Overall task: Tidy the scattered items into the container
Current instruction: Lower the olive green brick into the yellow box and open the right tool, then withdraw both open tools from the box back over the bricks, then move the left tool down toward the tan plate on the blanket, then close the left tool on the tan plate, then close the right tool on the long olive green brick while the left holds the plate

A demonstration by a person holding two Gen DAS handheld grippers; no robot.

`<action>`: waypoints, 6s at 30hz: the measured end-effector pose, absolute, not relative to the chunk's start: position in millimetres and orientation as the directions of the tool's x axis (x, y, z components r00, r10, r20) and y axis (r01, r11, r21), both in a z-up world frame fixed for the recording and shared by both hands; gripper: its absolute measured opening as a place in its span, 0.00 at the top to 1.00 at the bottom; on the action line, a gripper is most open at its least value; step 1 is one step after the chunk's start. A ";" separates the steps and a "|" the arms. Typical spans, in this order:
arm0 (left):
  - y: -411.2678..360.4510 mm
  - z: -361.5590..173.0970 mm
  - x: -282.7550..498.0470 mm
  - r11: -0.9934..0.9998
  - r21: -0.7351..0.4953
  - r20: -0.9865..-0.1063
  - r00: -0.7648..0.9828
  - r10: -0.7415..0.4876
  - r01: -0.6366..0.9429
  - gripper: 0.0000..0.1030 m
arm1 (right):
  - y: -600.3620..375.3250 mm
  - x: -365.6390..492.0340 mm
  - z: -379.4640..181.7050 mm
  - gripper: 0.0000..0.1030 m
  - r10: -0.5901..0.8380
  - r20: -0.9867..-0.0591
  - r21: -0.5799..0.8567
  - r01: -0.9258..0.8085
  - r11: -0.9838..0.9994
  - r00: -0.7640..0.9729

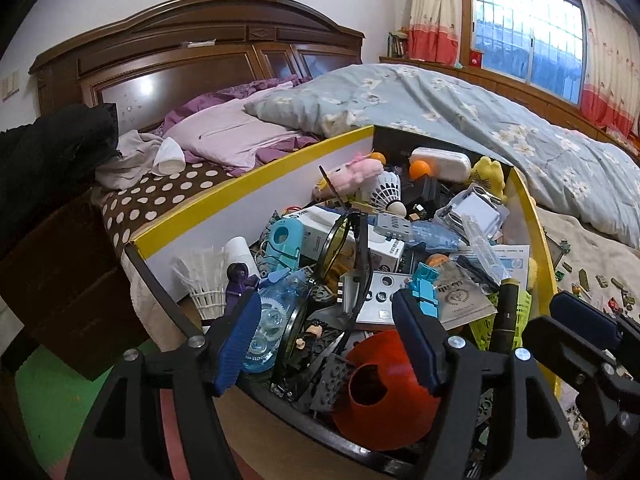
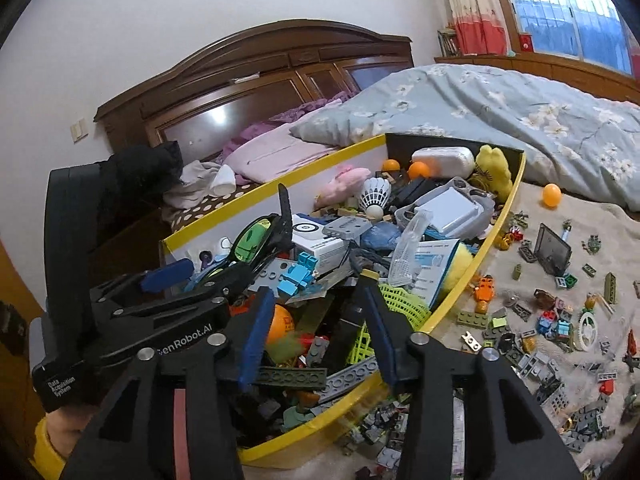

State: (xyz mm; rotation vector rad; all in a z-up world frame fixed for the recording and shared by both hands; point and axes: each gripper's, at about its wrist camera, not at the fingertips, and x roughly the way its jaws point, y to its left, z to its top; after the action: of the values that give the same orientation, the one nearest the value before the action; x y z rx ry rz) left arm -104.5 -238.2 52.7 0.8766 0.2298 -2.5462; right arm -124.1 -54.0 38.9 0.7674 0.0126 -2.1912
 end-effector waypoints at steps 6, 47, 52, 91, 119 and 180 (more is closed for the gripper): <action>-226.3 56.4 -104.4 -0.903 -0.005 -0.611 -0.716 -0.337 0.429 0.33 | -45.9 -120.2 39.2 0.54 -0.691 -0.523 0.242 0.690 -0.682 -0.499; 54.4 55.7 -257.6 -0.988 -0.004 -0.598 -0.791 0.129 -0.157 0.33 | 237.2 -195.1 48.7 0.54 -0.254 -0.482 0.206 0.173 -0.963 -0.839; 78.5 43.7 -284.8 -0.980 0.003 -0.614 -0.774 0.154 -0.198 0.33 | 259.6 -227.6 45.8 0.54 -0.197 -0.515 0.214 0.098 -0.972 -0.834; 157.7 -44.2 -403.9 -0.933 -0.048 -0.768 -0.584 0.262 -0.355 0.51 | 338.8 -353.4 -29.6 0.54 -0.103 -0.724 0.226 -0.094 -0.970 -0.682; 161.3 -43.7 -396.6 -0.910 -0.057 -0.747 -0.587 0.312 -0.412 0.76 | 332.1 -354.0 -31.1 0.54 -0.110 -0.702 0.241 -0.089 -0.966 -0.704; 142.4 -47.5 -390.7 -0.913 -0.117 -0.764 -0.552 0.335 -0.392 0.78 | 295.2 -399.5 -54.9 0.53 -0.128 -0.801 0.247 -0.128 -0.961 -0.585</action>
State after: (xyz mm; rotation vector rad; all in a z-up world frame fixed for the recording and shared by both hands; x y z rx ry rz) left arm -390.7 142.4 -47.5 1.5492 -0.1211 -3.1998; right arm -399.5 295.2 -54.9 1.4319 -0.4411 -2.7618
